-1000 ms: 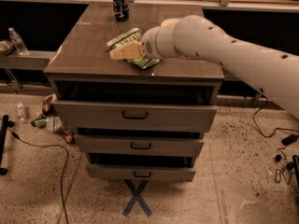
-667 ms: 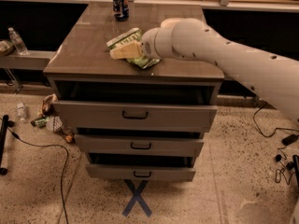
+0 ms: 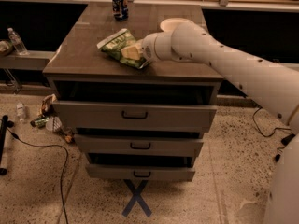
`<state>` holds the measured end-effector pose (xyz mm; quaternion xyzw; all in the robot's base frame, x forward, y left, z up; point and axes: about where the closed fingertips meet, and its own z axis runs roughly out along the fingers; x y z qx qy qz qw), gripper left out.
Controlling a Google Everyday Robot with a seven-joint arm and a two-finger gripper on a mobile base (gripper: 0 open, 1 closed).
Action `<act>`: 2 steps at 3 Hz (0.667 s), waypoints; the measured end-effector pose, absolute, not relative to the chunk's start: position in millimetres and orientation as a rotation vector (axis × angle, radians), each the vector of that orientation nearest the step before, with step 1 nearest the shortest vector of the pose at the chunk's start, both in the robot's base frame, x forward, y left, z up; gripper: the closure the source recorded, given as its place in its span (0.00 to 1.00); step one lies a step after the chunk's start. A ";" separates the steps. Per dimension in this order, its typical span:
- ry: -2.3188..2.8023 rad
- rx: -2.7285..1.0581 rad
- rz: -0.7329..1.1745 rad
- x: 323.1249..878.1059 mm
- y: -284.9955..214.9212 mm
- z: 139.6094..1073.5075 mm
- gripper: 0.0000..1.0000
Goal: Move green jalapeno chip bag near pepsi can
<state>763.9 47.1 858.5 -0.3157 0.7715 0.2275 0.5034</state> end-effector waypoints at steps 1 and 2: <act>1.832 -0.792 0.567 775.4 57.8 859.9 0.81; 1.786 -0.793 0.564 792.9 78.6 876.1 1.00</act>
Offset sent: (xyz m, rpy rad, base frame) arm 0.0507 0.0514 0.0400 0.0406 -0.1149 0.0383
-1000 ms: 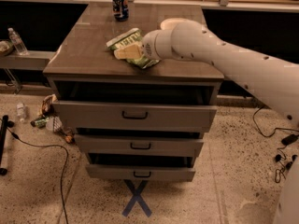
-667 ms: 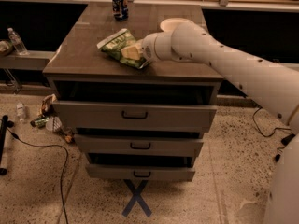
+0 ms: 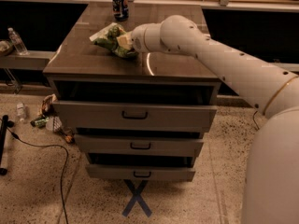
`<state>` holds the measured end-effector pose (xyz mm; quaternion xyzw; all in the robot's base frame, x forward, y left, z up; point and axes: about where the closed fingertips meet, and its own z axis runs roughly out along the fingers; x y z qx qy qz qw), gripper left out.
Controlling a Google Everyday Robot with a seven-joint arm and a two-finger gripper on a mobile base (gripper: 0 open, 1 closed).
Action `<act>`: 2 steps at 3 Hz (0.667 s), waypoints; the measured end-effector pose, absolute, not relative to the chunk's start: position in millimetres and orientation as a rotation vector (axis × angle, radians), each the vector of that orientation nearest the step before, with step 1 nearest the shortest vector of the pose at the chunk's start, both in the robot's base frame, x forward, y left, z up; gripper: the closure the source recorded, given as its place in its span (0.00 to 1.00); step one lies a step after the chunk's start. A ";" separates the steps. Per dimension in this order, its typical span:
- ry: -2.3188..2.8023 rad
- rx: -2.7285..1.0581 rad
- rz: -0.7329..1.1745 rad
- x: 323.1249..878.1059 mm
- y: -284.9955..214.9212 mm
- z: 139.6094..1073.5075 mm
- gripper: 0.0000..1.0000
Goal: Move green jalapeno chip bag near pepsi can
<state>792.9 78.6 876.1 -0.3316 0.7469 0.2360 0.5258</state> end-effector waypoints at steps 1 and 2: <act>1.738 -0.765 0.536 820.4 95.0 900.8 1.00; 1.705 -0.729 0.501 853.4 109.0 917.3 1.00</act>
Offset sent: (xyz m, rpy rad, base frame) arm 0.1027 0.0412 0.0646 0.0430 -0.1538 -0.1188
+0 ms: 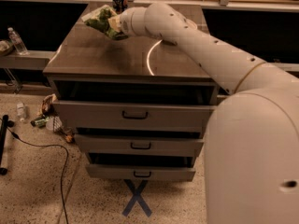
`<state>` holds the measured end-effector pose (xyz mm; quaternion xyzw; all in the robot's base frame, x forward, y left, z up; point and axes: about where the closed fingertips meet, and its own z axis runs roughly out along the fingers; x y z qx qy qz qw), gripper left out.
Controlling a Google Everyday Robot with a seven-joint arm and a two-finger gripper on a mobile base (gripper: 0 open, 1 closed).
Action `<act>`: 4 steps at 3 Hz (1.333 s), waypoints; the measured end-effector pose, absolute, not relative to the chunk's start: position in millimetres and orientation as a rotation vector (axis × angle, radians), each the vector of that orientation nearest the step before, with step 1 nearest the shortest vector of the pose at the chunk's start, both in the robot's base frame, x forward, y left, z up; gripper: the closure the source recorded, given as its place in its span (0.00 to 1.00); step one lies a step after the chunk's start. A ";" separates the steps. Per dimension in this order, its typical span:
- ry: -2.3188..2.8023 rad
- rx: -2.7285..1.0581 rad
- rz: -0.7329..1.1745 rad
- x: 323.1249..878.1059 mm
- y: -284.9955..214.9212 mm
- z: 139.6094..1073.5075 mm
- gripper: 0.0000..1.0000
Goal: Move green jalapeno chip bag near pepsi can
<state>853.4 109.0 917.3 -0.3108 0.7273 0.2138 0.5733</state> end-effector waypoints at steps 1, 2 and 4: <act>1.693 -0.701 0.453 887.1 114.9 923.4 1.00; 1.710 -0.681 0.419 915.9 113.5 918.2 1.00; 1.758 -0.681 0.371 949.6 108.6 899.6 0.53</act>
Offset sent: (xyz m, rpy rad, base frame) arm 0.1044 -0.0051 0.0000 -0.0420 -0.0243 -0.1270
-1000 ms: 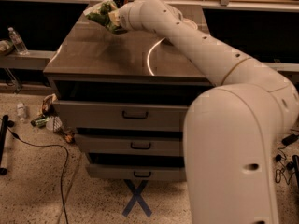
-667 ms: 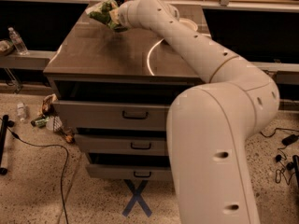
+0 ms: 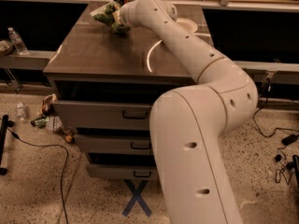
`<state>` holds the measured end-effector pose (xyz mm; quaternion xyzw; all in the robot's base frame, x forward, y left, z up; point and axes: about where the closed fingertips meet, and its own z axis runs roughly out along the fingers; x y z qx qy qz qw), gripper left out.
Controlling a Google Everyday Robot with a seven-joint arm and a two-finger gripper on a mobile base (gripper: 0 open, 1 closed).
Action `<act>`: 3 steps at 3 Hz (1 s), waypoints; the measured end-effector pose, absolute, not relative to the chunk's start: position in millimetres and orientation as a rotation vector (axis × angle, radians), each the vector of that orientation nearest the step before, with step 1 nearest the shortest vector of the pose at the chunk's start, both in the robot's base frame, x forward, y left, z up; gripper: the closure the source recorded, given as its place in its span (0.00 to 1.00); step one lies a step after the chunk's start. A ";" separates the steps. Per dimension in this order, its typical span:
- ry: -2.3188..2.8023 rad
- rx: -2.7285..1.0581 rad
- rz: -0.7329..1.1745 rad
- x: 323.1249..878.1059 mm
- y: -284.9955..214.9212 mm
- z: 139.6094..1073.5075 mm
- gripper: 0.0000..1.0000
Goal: Move green jalapeno chip bag near pepsi can
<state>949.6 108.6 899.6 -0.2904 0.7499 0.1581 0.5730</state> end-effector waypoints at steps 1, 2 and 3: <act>1.770 -0.673 0.360 954.0 103.6 896.4 0.29; 1.778 -0.660 0.349 951.3 90.0 901.0 0.06; 1.777 -0.639 0.337 936.1 51.2 921.5 0.00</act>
Offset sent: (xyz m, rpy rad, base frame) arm -0.0083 -0.0448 0.0140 -0.0087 0.0097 -0.0564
